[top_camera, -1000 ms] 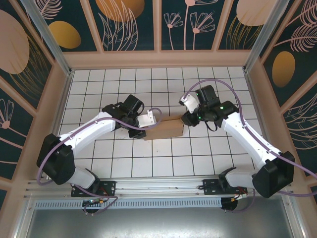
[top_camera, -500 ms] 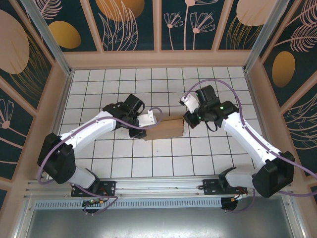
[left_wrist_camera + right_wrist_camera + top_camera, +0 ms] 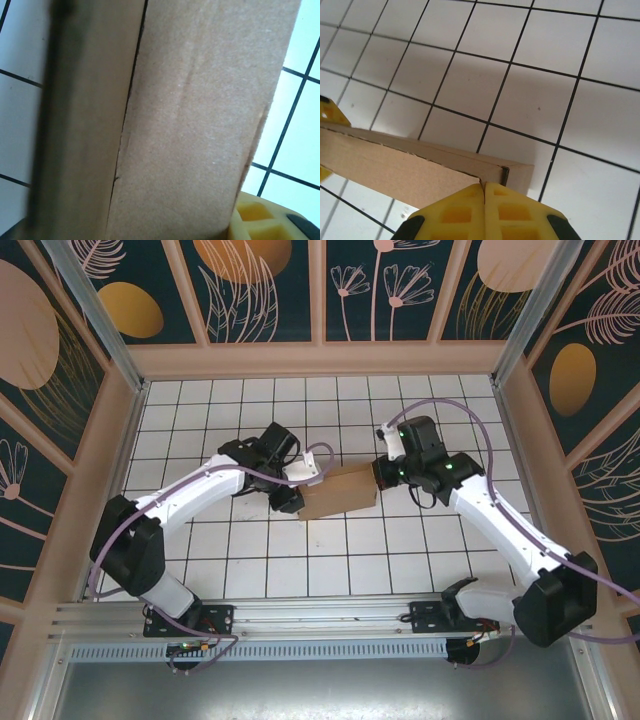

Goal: Fold the paper box

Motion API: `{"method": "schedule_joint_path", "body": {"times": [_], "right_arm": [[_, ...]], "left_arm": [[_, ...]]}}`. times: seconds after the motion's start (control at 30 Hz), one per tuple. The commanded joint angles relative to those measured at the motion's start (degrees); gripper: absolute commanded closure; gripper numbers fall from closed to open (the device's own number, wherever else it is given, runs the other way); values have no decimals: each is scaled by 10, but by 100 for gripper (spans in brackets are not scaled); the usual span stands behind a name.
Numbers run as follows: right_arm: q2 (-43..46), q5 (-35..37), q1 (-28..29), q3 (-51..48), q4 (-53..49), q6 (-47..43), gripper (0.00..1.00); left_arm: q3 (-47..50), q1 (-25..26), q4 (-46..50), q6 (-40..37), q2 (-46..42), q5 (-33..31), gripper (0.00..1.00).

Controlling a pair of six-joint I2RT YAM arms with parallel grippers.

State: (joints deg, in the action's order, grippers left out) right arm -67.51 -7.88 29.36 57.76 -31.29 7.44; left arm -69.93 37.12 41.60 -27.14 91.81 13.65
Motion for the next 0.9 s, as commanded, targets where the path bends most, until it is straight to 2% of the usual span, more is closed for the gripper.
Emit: {"method": "schedule_joint_path", "body": {"times": [0.0, 0.13, 0.27, 0.63, 0.87], "right_arm": [[33, 10, 14, -25, 27, 76, 100], [37, 17, 15, -39, 37, 97, 100], [44, 28, 29, -54, 52, 63, 100], [86, 31, 42, -122, 115, -26, 100], [91, 47, 43, -132, 127, -16, 100]], "left_arm": [[-9, -1, -5, 28, 20, -15, 67], [-14, -2, -3, 32, 23, -10, 66], [-10, -2, -6, 37, 20, -12, 61], [-5, -2, -16, 52, -2, -5, 58], [-11, -1, -22, 65, -3, -4, 53]]}}
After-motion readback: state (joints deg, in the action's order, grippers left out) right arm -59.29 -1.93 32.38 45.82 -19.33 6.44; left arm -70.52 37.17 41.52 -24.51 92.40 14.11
